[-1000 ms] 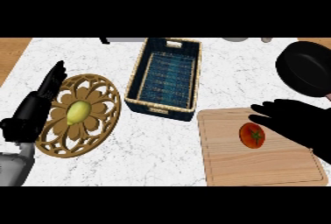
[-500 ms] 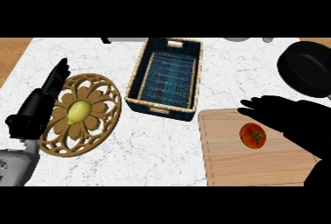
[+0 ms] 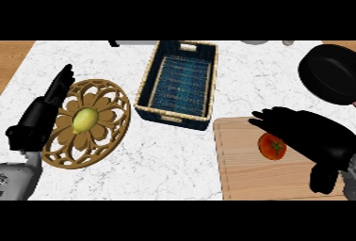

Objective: Pick the tomato from the cutting board and place it in the basket

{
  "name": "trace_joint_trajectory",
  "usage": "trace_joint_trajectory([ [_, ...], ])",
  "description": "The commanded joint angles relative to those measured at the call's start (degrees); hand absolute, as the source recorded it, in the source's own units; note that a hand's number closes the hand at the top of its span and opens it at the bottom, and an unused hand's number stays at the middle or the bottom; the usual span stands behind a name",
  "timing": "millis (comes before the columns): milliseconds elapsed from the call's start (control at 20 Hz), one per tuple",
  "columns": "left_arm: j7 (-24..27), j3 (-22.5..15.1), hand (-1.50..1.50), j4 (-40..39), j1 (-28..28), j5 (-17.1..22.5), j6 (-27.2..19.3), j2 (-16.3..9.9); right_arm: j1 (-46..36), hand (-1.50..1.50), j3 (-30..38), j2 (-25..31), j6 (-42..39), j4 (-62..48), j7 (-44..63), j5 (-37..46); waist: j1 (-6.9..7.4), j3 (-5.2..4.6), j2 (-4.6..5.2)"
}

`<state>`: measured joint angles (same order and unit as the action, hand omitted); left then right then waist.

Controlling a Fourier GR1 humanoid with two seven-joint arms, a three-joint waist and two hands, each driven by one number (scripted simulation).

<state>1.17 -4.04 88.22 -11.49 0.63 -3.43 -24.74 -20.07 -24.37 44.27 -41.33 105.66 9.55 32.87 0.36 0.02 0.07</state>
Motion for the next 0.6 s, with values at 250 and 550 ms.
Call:
trace_joint_trajectory([
  [250, 0.3, 3.2, 0.00, 3.1, 3.5, -0.9, 3.3, 1.3, 3.6, -1.50, 0.8, -2.9, 5.6, -9.3, -10.8, 12.4, -0.09, -0.01, -0.09],
  [550, 0.0, 5.2, 0.00, -1.4, -0.1, -2.2, 4.6, 3.0, 3.1, -1.50, 2.3, -7.9, 9.5, -14.7, -15.0, 17.5, -0.23, -0.01, -0.02],
])
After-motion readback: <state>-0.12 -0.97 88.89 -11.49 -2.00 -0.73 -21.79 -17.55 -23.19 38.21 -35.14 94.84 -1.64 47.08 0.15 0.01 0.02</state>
